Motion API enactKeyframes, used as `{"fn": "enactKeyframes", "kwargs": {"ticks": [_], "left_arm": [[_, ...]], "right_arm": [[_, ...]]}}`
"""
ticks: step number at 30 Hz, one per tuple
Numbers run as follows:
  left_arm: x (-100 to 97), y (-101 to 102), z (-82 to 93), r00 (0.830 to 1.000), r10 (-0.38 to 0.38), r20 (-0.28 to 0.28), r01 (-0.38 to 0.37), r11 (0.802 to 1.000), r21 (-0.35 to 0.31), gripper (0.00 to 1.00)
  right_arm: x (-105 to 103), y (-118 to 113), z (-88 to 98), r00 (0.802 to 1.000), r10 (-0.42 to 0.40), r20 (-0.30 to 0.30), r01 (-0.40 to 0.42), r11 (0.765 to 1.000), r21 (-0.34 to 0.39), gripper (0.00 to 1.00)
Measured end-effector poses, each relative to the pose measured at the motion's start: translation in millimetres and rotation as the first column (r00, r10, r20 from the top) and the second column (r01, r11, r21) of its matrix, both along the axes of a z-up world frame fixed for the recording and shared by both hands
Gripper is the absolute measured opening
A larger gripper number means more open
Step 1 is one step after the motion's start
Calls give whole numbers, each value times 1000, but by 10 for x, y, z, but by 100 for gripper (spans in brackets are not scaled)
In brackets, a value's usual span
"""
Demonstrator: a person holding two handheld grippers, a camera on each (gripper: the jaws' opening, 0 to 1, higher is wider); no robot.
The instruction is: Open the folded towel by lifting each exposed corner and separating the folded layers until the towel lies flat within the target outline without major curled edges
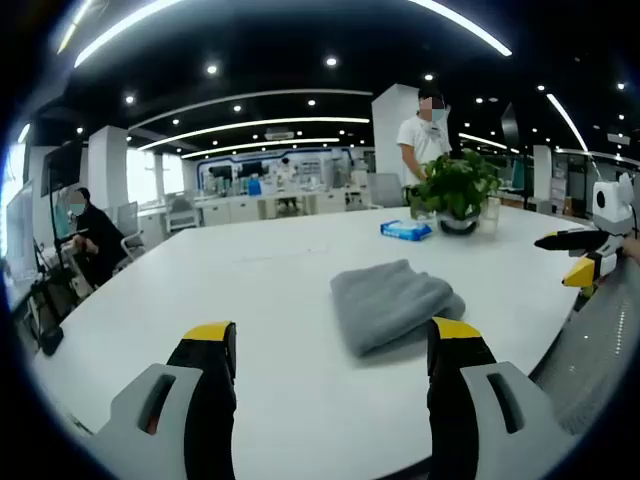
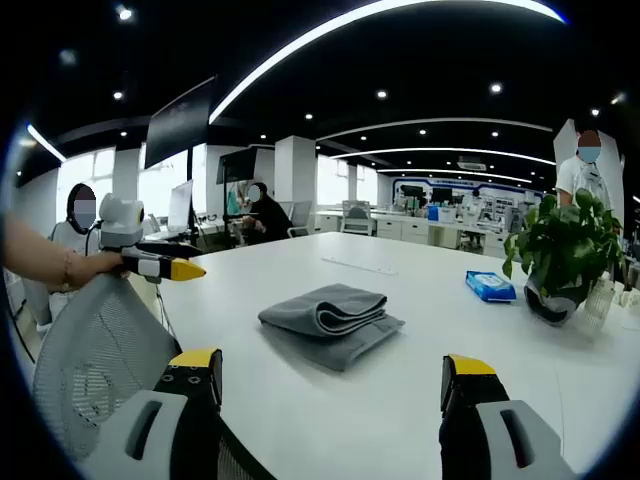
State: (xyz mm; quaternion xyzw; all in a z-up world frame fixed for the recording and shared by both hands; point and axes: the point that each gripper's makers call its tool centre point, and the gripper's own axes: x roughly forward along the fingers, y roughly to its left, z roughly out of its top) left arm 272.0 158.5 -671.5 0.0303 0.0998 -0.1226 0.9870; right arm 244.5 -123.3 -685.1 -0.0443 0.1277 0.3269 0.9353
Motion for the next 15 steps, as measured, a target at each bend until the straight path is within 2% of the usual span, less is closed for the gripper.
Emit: {"fn": "enactKeyframes", "kwargs": {"ticks": [3,5,15], "left_arm": [[1,0,4,1000,0,2,0,1000,1,79],[5,10,10,1000,3,9,-3,1000,13,81],[18,21,-20,1000,-3,3,3,1000,21,83]], "right_arm": [[-15,26,-6,1000,16,-4,-16,1000,1,93],[-92,134,-43,996,91,-14,-92,996,-14,98],[-67,104,-61,997,72,-16,-72,997,-28,100]]}}
